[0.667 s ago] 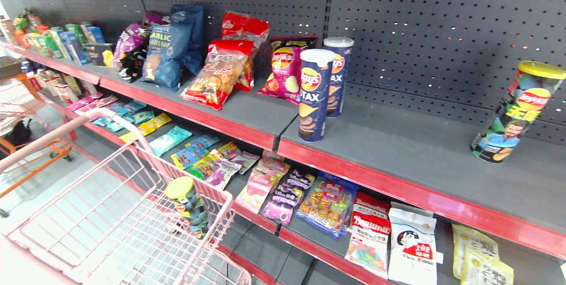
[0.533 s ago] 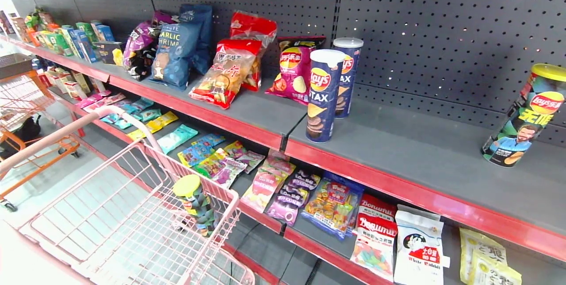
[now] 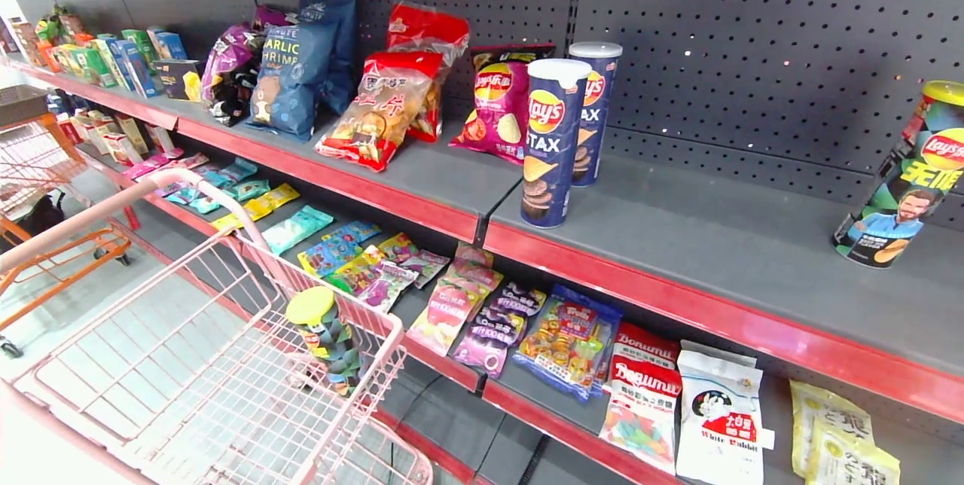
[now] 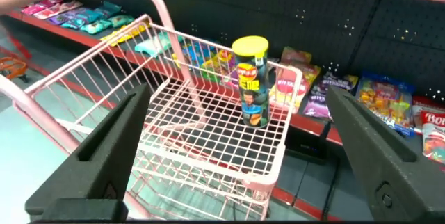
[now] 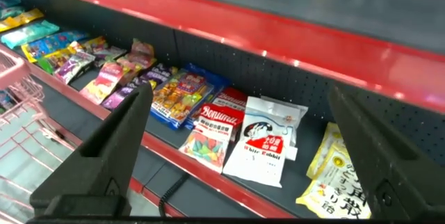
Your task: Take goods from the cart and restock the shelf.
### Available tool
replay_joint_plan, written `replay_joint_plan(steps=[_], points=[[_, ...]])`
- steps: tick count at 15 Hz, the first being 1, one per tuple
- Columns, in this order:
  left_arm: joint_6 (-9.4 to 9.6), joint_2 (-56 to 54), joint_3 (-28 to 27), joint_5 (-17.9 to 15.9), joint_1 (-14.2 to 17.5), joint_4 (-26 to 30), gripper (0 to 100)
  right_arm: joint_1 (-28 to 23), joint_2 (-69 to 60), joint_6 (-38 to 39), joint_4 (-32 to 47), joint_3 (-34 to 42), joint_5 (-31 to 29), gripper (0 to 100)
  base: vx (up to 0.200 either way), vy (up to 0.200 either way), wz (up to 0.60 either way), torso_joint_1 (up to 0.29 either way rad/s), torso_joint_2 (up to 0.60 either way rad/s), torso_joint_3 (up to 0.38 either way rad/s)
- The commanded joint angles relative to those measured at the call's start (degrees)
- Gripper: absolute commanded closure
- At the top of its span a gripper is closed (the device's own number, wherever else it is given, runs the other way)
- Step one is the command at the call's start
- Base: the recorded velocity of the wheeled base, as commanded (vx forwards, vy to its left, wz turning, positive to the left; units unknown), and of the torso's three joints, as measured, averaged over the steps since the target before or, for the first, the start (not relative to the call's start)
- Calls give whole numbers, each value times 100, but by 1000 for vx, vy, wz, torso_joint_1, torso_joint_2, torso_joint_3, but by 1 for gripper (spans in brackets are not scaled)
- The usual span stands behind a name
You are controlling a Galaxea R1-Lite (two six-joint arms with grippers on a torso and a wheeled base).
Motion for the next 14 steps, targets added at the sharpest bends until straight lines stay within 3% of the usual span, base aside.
replay_joint_plan(steps=[1,8,9,11,12,13,14], points=[[0,0,0,0,2,0,0,1,5,8,2,0,1,0,0,0,0,-193,481,300],[9,35,-97,-114,2,-70,0,1,5,-1,2,0,1,0,0,0,0,-195,542,342],[-79,782,-1072,-167,-156,-88,0,1,5,8,2,0,1,0,0,0,0,-115,364,237],[-1107,3349,-3604,167,-226,-123,0,1,5,-1,2,0,1,0,0,0,0,-54,164,112],[-1143,4069,-3990,202,-200,-149,0,1,5,-1,2,0,1,0,0,0,0,-32,76,51],[-1081,4403,-3929,167,-200,-290,0,1,5,-1,2,0,1,0,0,0,0,0,0,0],[-1037,5045,-3472,0,-200,-861,0,1,5,-1,2,0,1,0,0,0,0,0,0,0]])
